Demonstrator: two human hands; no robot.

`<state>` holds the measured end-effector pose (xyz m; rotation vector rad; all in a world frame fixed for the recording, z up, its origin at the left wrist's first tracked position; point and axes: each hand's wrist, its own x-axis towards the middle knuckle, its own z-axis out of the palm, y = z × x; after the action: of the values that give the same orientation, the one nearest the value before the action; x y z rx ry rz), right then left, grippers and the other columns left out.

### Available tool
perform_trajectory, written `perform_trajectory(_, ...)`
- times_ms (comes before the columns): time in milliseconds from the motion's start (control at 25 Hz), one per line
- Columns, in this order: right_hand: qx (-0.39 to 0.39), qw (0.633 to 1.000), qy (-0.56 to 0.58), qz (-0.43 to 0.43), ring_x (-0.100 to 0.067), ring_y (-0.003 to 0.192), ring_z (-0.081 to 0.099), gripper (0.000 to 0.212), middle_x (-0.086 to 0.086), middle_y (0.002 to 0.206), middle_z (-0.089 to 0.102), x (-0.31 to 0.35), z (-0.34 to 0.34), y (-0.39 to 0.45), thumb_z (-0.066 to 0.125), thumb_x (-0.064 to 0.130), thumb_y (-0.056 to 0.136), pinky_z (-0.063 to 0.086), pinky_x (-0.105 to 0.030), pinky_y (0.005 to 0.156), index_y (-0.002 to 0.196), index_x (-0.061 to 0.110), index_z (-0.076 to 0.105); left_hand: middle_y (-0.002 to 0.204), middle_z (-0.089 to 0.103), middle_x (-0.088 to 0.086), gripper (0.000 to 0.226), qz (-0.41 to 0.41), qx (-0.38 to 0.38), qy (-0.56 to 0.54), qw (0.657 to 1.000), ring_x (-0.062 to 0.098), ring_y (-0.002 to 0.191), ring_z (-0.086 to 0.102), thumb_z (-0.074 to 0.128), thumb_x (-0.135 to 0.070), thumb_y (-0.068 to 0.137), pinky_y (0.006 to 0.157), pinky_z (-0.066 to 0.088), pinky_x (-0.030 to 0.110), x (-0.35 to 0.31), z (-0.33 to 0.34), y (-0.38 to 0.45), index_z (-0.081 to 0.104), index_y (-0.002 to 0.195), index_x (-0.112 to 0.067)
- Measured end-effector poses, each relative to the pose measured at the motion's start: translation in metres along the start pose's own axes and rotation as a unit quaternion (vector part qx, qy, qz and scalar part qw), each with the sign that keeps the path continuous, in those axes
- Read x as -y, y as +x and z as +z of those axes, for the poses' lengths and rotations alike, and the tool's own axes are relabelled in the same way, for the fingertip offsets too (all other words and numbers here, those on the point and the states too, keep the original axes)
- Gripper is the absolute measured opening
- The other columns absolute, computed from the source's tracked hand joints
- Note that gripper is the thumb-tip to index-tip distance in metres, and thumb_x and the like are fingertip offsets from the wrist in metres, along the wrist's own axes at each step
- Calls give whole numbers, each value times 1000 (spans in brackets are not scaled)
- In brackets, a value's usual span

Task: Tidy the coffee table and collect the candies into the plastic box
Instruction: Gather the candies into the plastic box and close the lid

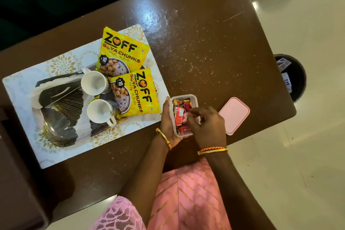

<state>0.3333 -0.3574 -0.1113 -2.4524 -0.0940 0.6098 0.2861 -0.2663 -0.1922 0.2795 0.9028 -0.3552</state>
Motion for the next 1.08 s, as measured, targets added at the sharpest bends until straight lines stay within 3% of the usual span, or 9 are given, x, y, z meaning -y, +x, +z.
perform_trajectory(120,-118,986,62,97,-18,75,60,11,-12,90,69,-26,-14,10,65,16,80,44,-24,67,87,11,71,99,70,4,63,-1,3,-10,1000,23,91,66,33,-72,81,79,55,43,2,1,3,67,108,-26)
perform_trajectory(200,-183,963,67,188,-29,90,60,23,-18,103,64,-48,-18,23,69,21,77,44,-28,74,95,8,65,103,66,5,65,-2,7,-9,1000,24,95,62,35,-72,81,83,53,44,3,1,5,60,118,-24)
perform_trajectory(360,-169,919,3,357,-41,121,41,77,-24,130,41,-74,-11,41,78,40,68,44,-49,95,125,7,38,106,65,5,68,-12,13,6,1000,25,97,61,34,-71,82,85,51,46,9,3,7,53,128,-25)
perform_trajectory(600,-178,881,61,434,-43,126,36,104,-26,136,36,-81,-8,51,86,44,54,42,-54,97,133,8,29,112,61,6,71,-28,-6,8,1000,25,100,59,34,-72,82,83,54,44,14,4,7,46,135,-26)
perform_trajectory(680,-163,883,88,430,-40,125,41,98,-23,136,41,-83,-12,50,86,41,55,43,-51,98,131,6,34,112,61,5,71,-30,-15,13,999,24,100,59,33,-72,82,81,55,43,15,6,7,45,136,-27)
perform_trajectory(800,-176,891,192,372,-29,99,58,51,-19,119,61,-79,-26,41,79,24,71,49,-33,78,113,4,57,110,63,4,66,-16,-31,23,999,23,98,61,31,-70,84,83,54,43,16,12,7,50,130,-26)
perform_trajectory(880,-165,920,176,308,-20,81,57,25,-17,107,68,-66,-37,27,70,19,79,44,-24,68,99,6,64,104,67,4,61,-1,-33,32,999,22,93,66,29,-69,85,78,57,41,18,18,5,58,119,-26)
perform_trajectory(960,-135,956,134,222,-11,74,56,19,-12,101,71,-49,-44,8,67,17,82,43,-17,66,98,7,68,99,72,4,61,10,-38,53,998,22,87,70,27,-68,86,73,60,39,20,27,3,61,114,-26)
perform_trajectory(1080,-113,977,104,147,1,67,57,23,-8,98,73,-23,-46,-15,65,15,83,39,2,58,104,7,70,111,65,10,69,32,-57,94,993,25,98,64,26,-66,87,86,53,42,25,39,1,52,130,-18)
